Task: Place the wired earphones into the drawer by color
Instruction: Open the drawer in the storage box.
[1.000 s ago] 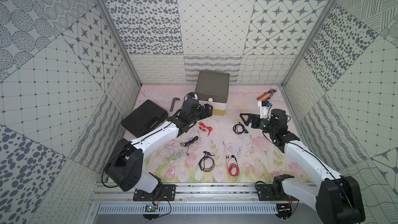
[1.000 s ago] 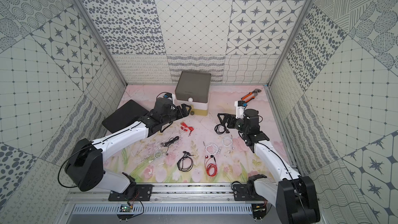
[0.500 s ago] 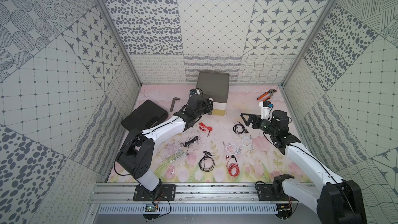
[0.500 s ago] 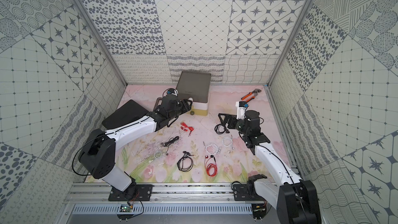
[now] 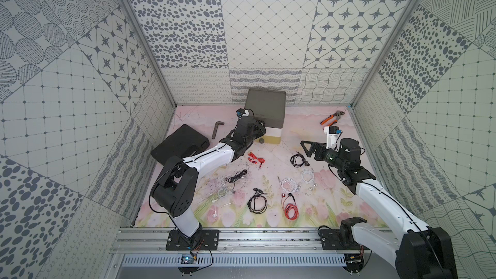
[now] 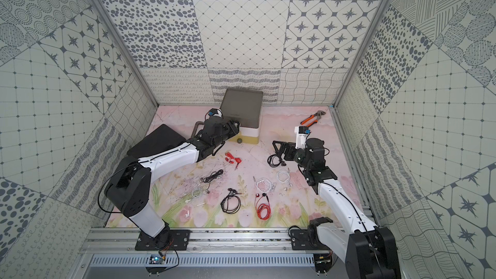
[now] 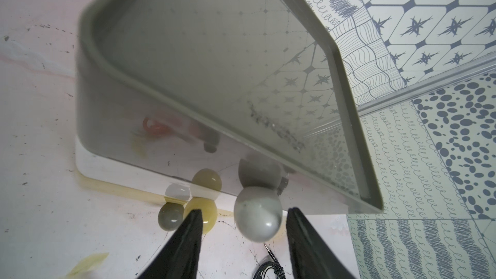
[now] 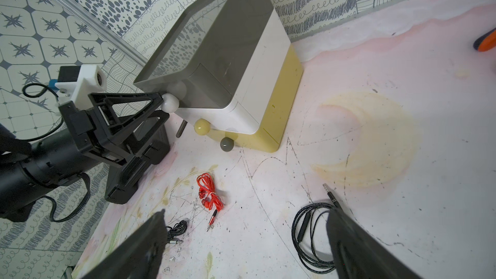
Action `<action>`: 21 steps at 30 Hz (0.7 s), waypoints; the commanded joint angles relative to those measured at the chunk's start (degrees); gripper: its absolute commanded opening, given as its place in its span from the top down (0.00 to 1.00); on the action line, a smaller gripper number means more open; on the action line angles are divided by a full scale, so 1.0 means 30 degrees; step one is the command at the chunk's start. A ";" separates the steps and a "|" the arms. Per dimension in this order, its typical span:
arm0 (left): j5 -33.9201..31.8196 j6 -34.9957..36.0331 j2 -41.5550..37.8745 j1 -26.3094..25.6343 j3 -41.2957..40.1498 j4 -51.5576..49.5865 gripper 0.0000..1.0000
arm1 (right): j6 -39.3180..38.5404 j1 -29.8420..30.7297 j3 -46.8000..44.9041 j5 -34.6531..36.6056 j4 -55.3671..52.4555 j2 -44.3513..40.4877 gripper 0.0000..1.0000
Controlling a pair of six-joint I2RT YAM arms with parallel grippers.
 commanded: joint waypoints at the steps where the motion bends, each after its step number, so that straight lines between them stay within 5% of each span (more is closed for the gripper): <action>1: -0.0112 -0.0078 0.0395 0.0006 0.0567 0.1536 0.45 | 0.0240 0.0025 -0.0194 0.0145 0.0947 -0.0312 0.03; 21: 0.0463 -0.0281 0.1029 0.0145 0.0756 0.1931 0.61 | 0.0300 0.0038 -0.0268 0.0182 0.1092 -0.0316 0.03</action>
